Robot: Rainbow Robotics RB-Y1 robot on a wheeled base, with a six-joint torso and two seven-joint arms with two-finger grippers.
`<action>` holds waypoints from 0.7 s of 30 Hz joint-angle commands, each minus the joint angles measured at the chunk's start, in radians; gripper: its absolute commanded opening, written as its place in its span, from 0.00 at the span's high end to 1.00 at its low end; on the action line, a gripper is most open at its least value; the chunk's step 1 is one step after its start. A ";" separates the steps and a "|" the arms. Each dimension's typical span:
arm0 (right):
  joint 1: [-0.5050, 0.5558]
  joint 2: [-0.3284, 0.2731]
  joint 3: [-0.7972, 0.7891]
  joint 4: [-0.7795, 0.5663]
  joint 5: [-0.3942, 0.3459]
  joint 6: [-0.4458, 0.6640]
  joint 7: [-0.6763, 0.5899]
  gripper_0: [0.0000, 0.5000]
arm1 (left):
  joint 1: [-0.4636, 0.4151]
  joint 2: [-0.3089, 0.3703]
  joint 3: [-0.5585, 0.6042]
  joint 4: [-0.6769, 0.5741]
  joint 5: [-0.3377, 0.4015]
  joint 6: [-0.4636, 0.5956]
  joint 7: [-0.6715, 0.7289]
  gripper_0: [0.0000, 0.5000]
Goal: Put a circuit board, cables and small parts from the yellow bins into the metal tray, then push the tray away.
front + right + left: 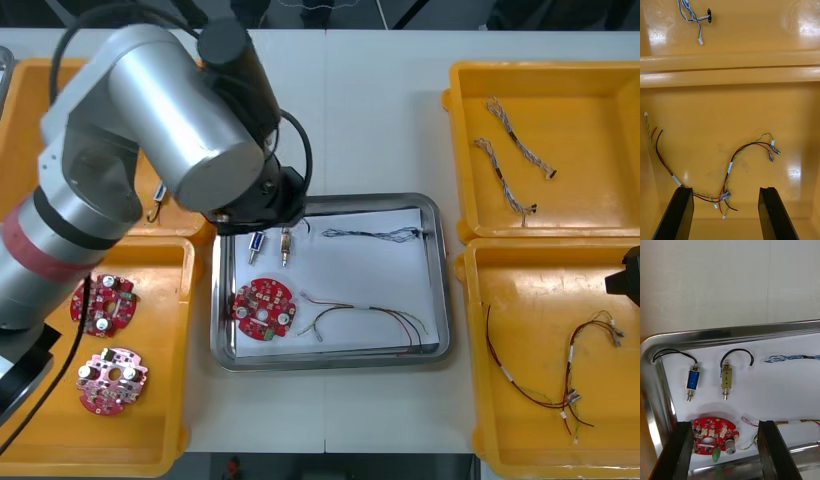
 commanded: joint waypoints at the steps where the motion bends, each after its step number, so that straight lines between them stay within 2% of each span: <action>1: 0.013 -0.036 -0.031 -0.036 -0.015 0.003 -0.011 0.00 | 0.001 0.109 0.102 -0.080 0.085 0.056 0.043 0.00; 5: 0.007 -0.050 -0.029 -0.047 -0.024 0.003 -0.011 0.00 | 0.002 0.185 0.166 -0.106 0.167 0.100 0.024 0.00; 10: -0.007 -0.060 -0.017 -0.048 -0.036 0.003 -0.003 0.00 | 0.002 0.272 0.206 -0.108 0.231 0.113 -0.005 0.00; 14: -0.042 -0.082 0.042 -0.065 -0.047 0.003 0.000 0.00 | 0.030 0.318 0.260 -0.108 0.251 0.113 -0.083 0.00; 21: -0.140 -0.090 0.169 -0.079 -0.053 0.003 0.002 0.00 | 0.111 0.361 0.356 -0.109 0.254 0.113 -0.218 0.00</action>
